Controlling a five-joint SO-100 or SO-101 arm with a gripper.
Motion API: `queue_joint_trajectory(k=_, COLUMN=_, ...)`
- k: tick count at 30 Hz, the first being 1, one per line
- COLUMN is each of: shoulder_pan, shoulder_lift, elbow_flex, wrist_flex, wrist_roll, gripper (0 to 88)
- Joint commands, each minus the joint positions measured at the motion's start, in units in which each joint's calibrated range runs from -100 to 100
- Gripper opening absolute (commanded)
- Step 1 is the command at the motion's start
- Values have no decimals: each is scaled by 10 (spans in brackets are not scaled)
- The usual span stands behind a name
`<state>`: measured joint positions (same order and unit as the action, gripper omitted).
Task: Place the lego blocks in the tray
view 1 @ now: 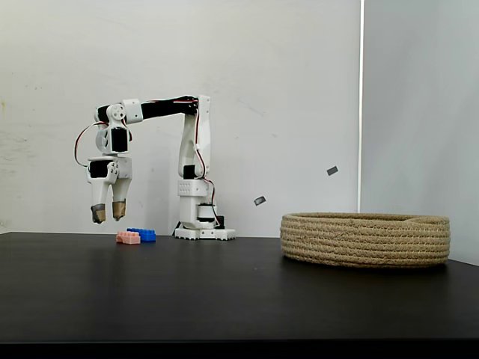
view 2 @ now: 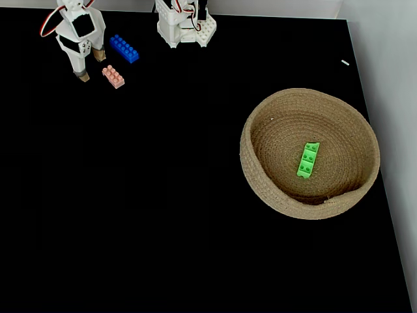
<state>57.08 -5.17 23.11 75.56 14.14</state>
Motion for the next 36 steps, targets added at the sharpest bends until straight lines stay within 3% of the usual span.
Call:
queue_joint_trajectory(k=1, shoulder_pan=-9, shoulder_lift=-48, elbow_flex=2, wrist_flex=5, wrist_roll=-8, gripper=202)
queue_joint_trajectory(k=36, shoulder_pan=-44, shoulder_lift=-96, elbow_flex=146, wrist_flex=-85, wrist_roll=-24, gripper=185)
